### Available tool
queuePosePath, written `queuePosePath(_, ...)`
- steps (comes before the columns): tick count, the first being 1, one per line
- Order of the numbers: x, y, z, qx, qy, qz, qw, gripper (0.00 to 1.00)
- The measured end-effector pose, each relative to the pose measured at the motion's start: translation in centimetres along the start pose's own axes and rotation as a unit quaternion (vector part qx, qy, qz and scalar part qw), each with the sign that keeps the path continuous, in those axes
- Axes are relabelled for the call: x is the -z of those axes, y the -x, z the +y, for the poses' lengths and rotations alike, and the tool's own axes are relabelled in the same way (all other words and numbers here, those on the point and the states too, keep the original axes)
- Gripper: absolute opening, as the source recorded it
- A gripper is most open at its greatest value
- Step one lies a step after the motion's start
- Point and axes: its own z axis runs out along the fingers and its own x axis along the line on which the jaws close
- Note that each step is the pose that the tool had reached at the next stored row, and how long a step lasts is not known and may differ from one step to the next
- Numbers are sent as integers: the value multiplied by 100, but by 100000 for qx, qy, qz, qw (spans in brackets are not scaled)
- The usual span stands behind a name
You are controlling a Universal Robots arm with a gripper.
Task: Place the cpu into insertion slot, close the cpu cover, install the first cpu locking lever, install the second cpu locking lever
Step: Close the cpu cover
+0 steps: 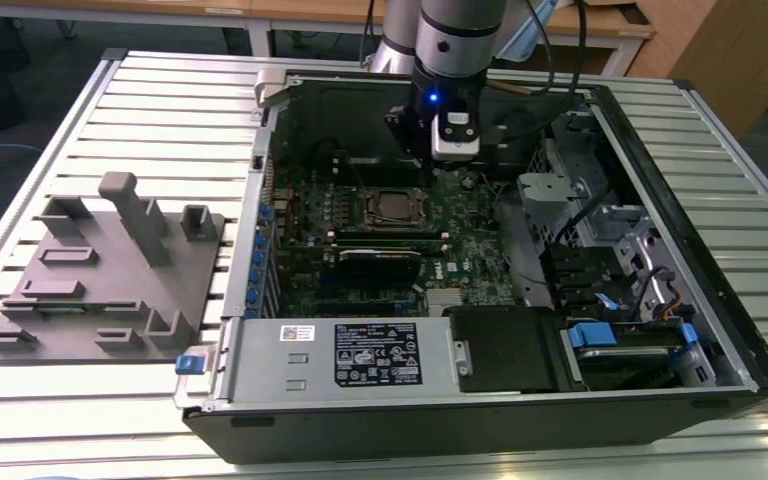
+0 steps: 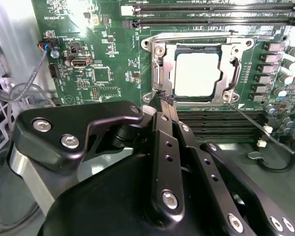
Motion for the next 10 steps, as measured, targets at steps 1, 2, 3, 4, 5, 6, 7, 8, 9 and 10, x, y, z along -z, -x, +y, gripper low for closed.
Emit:
queuePosePath(1, 0, 0, 0, 329, -5, 14, 99999, 11)
queuePosePath(2, 0, 0, 0, 641, -9, 28, 99998, 11)
queuePosePath(3, 0, 0, 0, 950, -12, 43, 99995, 11)
queuePosePath(4, 0, 0, 0, 1260, -15, 56, 99992, 11)
queuePosePath(5, 0, 0, 0, 1565, -19, 68, 99988, 11)
queuePosePath(6, 0, 0, 0, 1868, -20, 83, 99983, 11)
queuePosePath(7, 0, 0, 0, 2159, -25, 94, 99977, 11)
queuePosePath(8, 0, 0, 0, 2474, -29, 110, 99969, 11)
queuePosePath(9, 0, 0, 0, 2766, -31, 121, 99962, 11)
queuePosePath(10, 0, 0, 0, 3073, -33, 137, 99953, 11)
